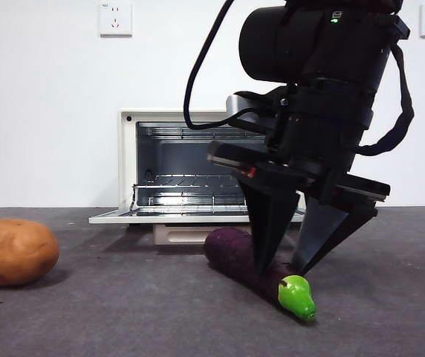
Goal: Take the eggplant from the table,put the eggplant in the oven
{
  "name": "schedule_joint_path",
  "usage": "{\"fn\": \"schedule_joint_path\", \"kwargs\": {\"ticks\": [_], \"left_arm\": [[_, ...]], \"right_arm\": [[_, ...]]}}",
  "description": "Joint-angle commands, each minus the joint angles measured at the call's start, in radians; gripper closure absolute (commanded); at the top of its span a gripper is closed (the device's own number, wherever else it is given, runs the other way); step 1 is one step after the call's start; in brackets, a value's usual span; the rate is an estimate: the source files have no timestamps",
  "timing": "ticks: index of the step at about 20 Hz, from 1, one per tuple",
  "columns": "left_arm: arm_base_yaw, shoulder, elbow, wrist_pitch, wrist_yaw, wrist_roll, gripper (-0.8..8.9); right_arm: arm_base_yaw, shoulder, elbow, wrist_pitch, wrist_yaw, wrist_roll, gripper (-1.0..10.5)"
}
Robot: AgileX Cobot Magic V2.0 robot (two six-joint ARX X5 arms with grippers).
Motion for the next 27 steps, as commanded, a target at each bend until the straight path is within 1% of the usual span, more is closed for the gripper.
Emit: {"fn": "schedule_joint_path", "kwargs": {"ticks": [1,2,3,4,6,7,12,13,16,20,22,25,27], "left_arm": [[0.004,-0.004,-0.003,0.003,-0.001,0.013,8.19],[0.004,-0.004,-0.003,0.003,-0.001,0.013,8.19],[0.004,-0.004,-0.003,0.003,-0.001,0.013,8.19],[0.004,-0.004,-0.003,0.003,-0.001,0.013,8.19],[0.004,-0.004,-0.003,0.002,-0.001,0.013,8.19],[0.004,-0.004,-0.003,0.002,-0.001,0.013,8.19],[0.004,-0.004,-0.003,0.002,-0.002,0.016,8.19],[0.004,-0.004,-0.003,0.002,-0.002,0.023,8.19],[0.004,0.0,-0.003,0.002,-0.002,0.023,8.19],[0.004,0.004,-0.003,0.001,0.0,0.023,8.19],[0.003,0.004,-0.003,-0.004,0.006,0.023,8.19],[0.003,0.004,-0.003,-0.011,0.006,0.022,8.19],[0.003,0.004,-0.003,-0.015,0.006,0.022,8.19]], "right_arm": [[0.003,0.008,-0.009,0.005,0.001,0.019,8.0],[0.003,0.008,-0.009,0.005,0.0,0.022,8.1],[0.003,0.008,-0.009,0.006,0.0,0.021,8.7],[0.003,0.008,-0.009,0.008,0.001,0.021,8.9],[0.003,0.008,-0.009,0.011,0.0,0.021,9.1],[0.003,0.008,-0.009,0.014,0.0,0.018,9.7],[0.01,0.002,-0.009,0.014,-0.02,0.013,9.6],[0.016,-0.01,-0.008,0.009,-0.047,0.012,9.6],[0.056,-0.076,-0.006,-0.013,-0.113,0.01,9.6],[0.086,-0.184,-0.006,-0.035,-0.13,0.01,9.6],[0.08,-0.212,-0.005,-0.032,-0.13,0.009,9.6],[0.036,-0.217,0.003,-0.027,-0.131,-0.01,9.6],[0.005,-0.217,0.004,0.008,-0.144,-0.009,9.6]]}}
